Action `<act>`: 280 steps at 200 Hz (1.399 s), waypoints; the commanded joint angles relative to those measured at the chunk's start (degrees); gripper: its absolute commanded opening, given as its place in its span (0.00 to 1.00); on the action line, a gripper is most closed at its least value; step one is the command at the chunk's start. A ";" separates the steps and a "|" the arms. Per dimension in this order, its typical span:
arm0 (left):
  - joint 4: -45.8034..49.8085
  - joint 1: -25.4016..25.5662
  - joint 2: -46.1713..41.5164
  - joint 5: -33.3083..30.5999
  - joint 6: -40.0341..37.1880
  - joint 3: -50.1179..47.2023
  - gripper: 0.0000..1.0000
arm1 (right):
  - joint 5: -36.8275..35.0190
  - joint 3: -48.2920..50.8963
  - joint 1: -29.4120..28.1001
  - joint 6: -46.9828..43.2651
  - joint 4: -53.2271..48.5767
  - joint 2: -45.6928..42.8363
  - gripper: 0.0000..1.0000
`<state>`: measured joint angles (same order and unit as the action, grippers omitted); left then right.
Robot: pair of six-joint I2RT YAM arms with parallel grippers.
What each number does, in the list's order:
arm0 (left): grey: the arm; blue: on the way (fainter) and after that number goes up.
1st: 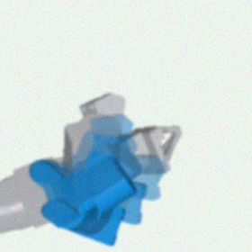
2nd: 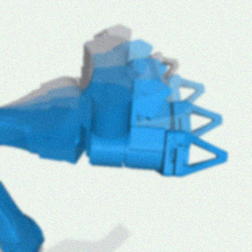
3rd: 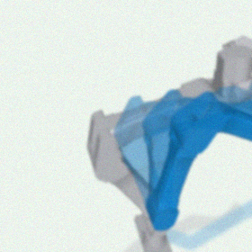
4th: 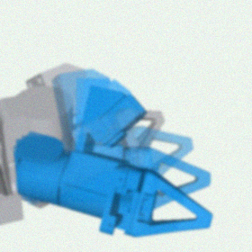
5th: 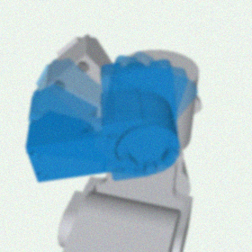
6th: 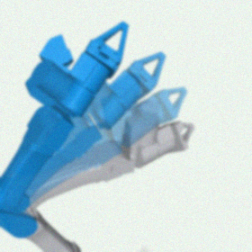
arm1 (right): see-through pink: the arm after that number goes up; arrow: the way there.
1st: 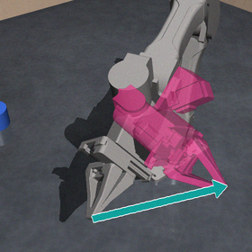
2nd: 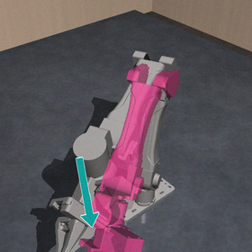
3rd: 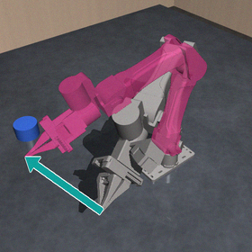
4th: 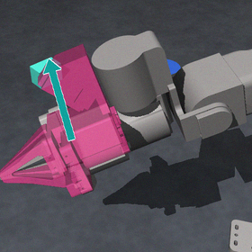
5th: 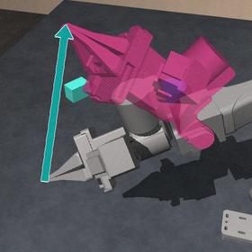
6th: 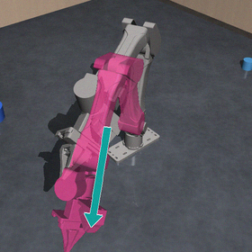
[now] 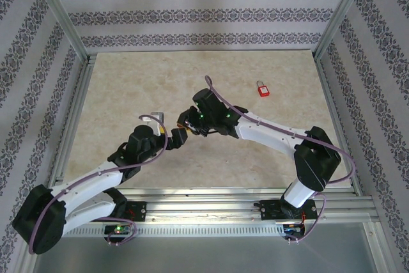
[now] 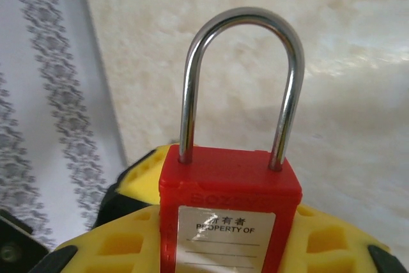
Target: Unlock with the key
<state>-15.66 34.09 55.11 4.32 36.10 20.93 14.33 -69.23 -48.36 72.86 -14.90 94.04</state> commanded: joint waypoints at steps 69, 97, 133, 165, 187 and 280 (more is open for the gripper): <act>19.69 0.32 -19.25 -6.54 2.55 4.89 1.00 | -11.74 0.79 -1.20 -12.97 -28.32 8.62 0.05; 21.24 0.37 -19.60 -6.84 1.74 6.12 1.00 | -12.71 -0.22 -2.28 -12.92 -30.73 12.29 0.05; 21.42 0.37 -19.41 -6.94 0.95 6.54 1.00 | -12.07 0.49 -2.66 -12.13 -30.16 14.97 0.15; 22.32 0.37 -19.86 -6.78 0.82 6.58 1.00 | -11.50 1.38 -2.76 -11.47 -28.96 14.37 0.52; 22.52 0.37 -20.22 -6.77 0.73 6.66 1.00 | -12.38 0.79 -2.54 -11.73 -29.66 13.29 0.62; 22.23 0.37 -20.55 -5.44 0.12 6.13 1.00 | -12.38 -1.60 0.88 -14.32 -29.49 14.88 0.60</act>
<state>6.07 34.15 35.48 -1.69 37.54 26.17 2.76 -69.45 -48.10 59.72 -43.29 107.44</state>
